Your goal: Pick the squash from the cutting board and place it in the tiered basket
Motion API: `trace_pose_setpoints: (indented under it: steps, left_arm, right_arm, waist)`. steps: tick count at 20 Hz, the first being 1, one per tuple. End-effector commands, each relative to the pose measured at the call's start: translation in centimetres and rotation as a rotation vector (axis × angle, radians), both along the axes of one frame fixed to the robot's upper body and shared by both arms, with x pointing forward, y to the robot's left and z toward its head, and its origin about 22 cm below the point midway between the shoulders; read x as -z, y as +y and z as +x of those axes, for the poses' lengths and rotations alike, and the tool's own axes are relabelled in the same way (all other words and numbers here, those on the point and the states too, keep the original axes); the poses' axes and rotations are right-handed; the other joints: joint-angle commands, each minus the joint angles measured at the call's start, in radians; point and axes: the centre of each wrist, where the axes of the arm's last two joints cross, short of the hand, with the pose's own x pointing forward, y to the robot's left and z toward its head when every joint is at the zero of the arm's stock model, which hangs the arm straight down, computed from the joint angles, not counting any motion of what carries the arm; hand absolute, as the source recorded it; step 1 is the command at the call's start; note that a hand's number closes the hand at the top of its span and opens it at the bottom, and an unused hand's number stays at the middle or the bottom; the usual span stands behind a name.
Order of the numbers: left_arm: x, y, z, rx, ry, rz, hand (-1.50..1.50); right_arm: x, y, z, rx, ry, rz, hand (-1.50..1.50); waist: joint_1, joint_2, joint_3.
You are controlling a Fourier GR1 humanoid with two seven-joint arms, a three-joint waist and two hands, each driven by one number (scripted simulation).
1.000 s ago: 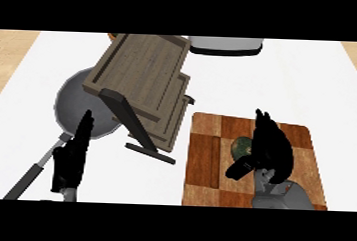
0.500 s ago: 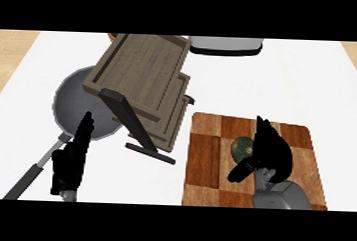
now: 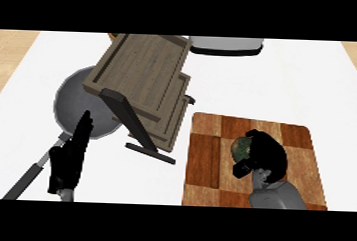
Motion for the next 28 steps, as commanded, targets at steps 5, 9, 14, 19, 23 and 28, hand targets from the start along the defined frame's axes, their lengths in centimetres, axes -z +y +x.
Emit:
trace_pose_setpoints:
  steps: [5,9,14,19,23,28]
  left_arm:
    - [2.5,0.9,0.0,-0.012,0.08,-0.005,0.0]
    - [1.0,-1.2,0.2,-0.028,0.064,-0.009,0.0]
    - [1.1,-0.2,-1.0,-0.029,0.078,-0.01,0.0]
    - [0.8,1.1,-0.4,-0.046,0.092,0.001,0.0]
    - [1.8,-0.4,-2.0,-0.03,0.089,0.001,0.0]
    - [1.7,-0.2,-2.5,-0.034,0.096,-0.018,0.0]
  right_arm:
    - [1.4,0.0,1.2,-0.011,-0.015,-0.001,1.5]
    - [1.7,0.6,1.1,-0.095,-0.053,-0.14,1.5]
    - [-4.0,4.2,-3.4,-0.401,-0.077,-0.123,1.5]
    - [-11.6,4.9,-8.0,-0.544,-0.193,-0.093,1.5]
    - [-16.0,3.2,-10.8,-0.467,-0.324,-0.034,1.5]
    - [-19.6,0.4,-13.2,-0.335,-0.597,0.169,1.5]
  waist:
    - [-0.001,0.008,-0.008]
    - [0.0,0.007,-0.008]
    - [-0.013,-0.004,-0.009]
    - [-0.032,-0.006,-0.01]
    - [-0.019,-0.003,-0.01]
    - [-0.015,-0.006,-0.012]
